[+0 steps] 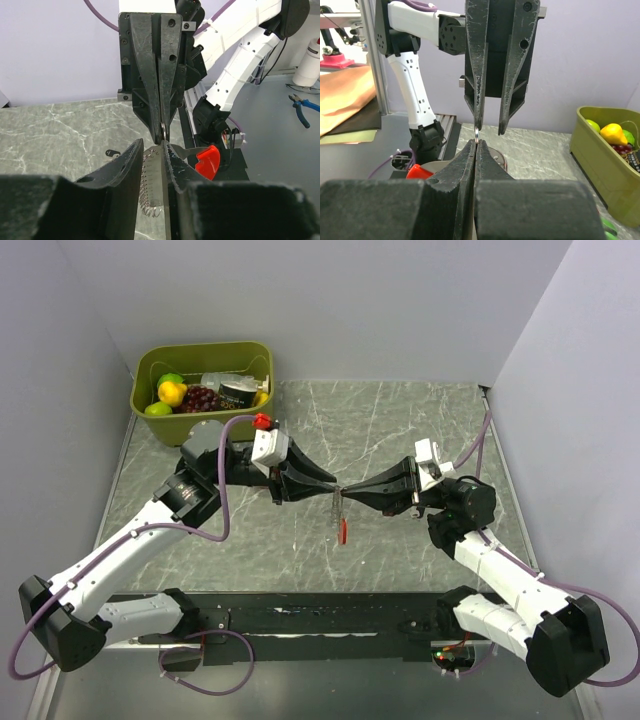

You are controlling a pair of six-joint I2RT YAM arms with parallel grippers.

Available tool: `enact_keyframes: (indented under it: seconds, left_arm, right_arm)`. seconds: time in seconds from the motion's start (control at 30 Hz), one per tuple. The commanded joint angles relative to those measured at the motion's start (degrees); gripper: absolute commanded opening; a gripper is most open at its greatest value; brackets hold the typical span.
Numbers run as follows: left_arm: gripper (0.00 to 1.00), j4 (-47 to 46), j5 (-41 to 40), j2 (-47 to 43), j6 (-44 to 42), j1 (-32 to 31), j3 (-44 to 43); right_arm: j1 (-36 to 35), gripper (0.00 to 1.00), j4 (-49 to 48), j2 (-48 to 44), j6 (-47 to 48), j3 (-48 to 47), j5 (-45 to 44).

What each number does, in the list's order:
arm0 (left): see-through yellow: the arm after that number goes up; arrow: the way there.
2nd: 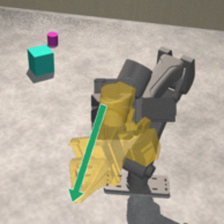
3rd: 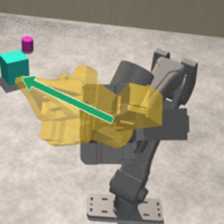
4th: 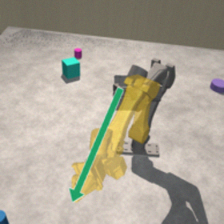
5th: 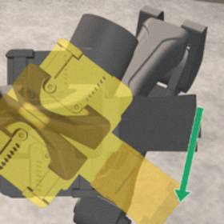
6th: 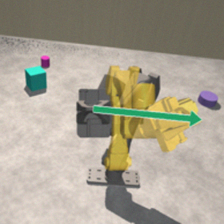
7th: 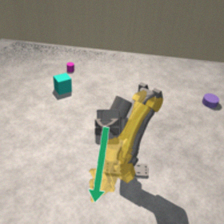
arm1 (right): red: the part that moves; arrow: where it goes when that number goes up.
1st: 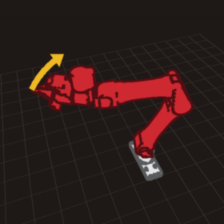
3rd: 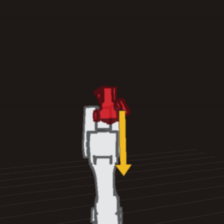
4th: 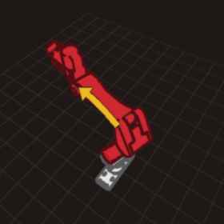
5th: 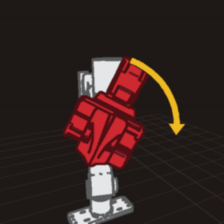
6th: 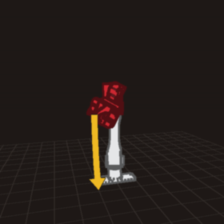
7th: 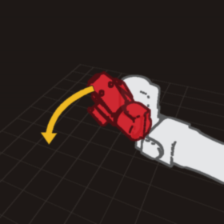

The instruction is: Put the keys on the keyring

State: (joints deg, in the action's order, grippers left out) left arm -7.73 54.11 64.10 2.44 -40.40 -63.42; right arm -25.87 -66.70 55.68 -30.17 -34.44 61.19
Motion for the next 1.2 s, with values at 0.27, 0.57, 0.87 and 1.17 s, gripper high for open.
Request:
enact_keyframes:
  seconds: [0.27,0.57,0.87,1.17]
  left_arm:
    - [0.19,2.80,0.82,1.12,-3.84,-1.26,-3.03]
    - [0.26,3.24,0.91,0.59,-4.28,-1.43,-2.68]
    - [0.26,4.56,0.30,0.77,-5.16,-1.43,-2.76]
    - [0.24,2.19,-2.60,1.82,-4.54,-2.05,-2.32]
  right_arm:
    - [0.29,0.00,-4.14,0.04,0.38,-1.51,-1.25]
    - [0.55,0.00,-3.18,-0.48,1.08,-0.99,-2.65]
    - [0.56,0.00,-3.18,-0.48,0.82,-1.07,-2.65]
    - [0.47,0.00,-2.47,-0.31,0.82,-0.90,-2.04]
